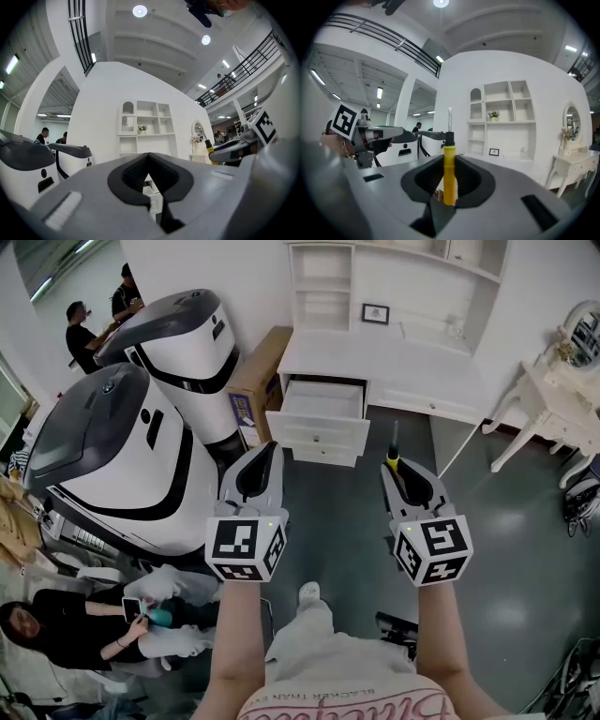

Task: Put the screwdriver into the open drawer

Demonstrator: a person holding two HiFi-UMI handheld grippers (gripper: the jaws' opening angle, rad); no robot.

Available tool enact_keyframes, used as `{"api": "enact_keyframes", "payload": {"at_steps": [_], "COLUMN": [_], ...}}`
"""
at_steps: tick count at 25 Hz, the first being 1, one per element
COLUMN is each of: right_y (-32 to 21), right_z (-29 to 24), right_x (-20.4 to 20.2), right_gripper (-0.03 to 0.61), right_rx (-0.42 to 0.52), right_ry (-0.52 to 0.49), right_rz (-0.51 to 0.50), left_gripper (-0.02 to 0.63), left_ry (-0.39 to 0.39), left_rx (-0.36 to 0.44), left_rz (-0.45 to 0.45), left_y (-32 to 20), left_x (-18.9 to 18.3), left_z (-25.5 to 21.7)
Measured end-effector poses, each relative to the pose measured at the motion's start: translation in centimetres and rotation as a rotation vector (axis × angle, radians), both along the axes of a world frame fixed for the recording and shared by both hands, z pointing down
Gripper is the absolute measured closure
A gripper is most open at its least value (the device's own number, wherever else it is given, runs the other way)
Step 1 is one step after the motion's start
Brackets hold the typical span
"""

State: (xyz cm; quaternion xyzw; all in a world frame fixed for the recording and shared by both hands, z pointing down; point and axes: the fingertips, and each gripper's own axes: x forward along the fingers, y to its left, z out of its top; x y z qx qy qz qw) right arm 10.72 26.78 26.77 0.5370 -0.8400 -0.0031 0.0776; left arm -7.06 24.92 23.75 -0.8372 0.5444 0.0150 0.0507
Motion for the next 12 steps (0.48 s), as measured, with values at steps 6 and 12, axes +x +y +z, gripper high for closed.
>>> {"api": "enact_keyframes", "payload": {"at_steps": [6, 12], "right_y": [-6.3, -10.9], "right_z": [-0.2, -0.2], "right_x": [-1.9, -2.7], "right_gripper": [0.505, 0.506], "right_rx": [-0.004, -0.001], "right_ry": [0.019, 0.030], "right_rz": [0.034, 0.099], "left_gripper": [0.605, 0.605], "left_ry": [0.015, 0.033], "left_rx": [-0.002, -0.001], "left_rz": [0.032, 0.080], "left_y": [-7.0, -12.7], "left_x": [-2.0, -3.3], "left_z": [-0.1, 0.1]}}
